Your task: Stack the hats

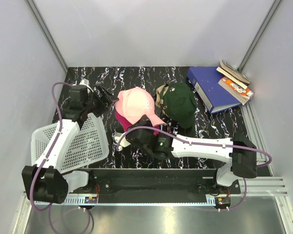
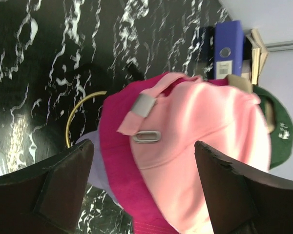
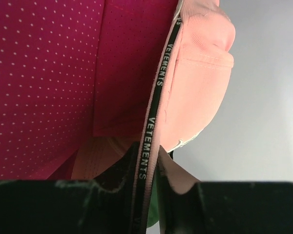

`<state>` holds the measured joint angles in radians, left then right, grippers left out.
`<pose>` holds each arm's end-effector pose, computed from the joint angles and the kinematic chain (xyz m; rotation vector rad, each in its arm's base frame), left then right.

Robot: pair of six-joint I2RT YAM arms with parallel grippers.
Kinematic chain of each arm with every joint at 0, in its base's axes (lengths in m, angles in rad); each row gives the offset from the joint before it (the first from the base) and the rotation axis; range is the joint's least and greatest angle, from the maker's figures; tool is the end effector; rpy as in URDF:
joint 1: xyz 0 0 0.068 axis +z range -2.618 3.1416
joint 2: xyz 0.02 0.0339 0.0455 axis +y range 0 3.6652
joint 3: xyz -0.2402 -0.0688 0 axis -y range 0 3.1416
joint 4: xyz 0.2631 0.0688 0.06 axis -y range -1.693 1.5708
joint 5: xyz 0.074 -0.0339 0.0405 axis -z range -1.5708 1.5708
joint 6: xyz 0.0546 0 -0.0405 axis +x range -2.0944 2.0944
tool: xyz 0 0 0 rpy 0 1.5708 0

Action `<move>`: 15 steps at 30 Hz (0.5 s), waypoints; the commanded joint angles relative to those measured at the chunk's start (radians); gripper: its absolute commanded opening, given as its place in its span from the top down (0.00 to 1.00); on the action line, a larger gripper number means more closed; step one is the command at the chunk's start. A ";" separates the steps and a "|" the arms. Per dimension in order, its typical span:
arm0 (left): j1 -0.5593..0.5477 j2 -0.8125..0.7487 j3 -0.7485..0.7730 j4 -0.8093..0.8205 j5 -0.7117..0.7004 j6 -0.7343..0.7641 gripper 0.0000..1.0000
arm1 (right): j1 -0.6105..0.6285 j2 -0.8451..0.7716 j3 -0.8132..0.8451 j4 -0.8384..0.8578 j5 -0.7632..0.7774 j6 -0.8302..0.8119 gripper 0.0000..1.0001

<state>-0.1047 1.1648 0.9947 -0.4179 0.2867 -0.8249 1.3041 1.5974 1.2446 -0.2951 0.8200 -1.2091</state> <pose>0.2965 -0.0467 0.2787 -0.6297 2.1655 -0.8295 0.1394 0.3587 0.2519 -1.8161 1.0569 -0.8431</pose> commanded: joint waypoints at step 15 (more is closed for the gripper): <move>-0.039 0.006 -0.192 0.263 0.131 -0.171 0.58 | 0.106 -0.008 -0.068 0.082 -0.053 -0.055 0.74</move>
<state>-0.1177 1.1801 0.8318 -0.2314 0.3943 -0.9680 1.3563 1.5986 1.1858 -0.2089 0.8303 -1.2388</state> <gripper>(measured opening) 0.484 0.248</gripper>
